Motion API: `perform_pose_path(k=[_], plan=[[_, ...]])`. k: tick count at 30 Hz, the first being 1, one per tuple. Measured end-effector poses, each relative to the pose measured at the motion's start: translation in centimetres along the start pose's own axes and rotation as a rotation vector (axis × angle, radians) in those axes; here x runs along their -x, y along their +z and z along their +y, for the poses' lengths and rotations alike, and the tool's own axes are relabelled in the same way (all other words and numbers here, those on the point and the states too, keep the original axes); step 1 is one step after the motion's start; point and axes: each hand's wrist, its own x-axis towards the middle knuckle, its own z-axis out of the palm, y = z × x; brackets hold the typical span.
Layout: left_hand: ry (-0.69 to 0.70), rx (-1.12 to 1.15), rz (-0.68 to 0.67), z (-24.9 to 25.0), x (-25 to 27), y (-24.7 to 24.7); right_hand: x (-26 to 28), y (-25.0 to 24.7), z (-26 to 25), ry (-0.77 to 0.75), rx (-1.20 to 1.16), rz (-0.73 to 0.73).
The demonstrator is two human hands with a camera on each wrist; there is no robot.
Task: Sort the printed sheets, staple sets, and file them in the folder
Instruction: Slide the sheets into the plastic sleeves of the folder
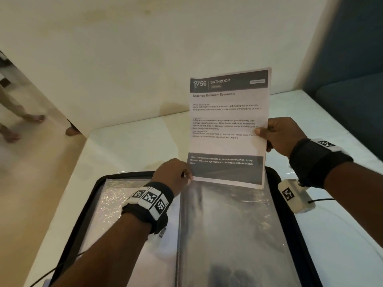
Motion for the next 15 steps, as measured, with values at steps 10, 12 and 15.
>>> perform_pose_path(k=[10,12,15], plan=[[0.029,0.146,0.003,-1.1,0.3,-0.2,0.2,-0.3,-0.2,-0.061,0.025,-0.036],[0.033,0.111,0.011,-1.3,0.4,-0.3,0.1,0.0,-0.4,-0.072,0.06,-0.056],[0.017,0.087,0.002,-1.3,0.4,-0.4,-0.2,-0.2,-0.8,-0.069,0.087,-0.094]])
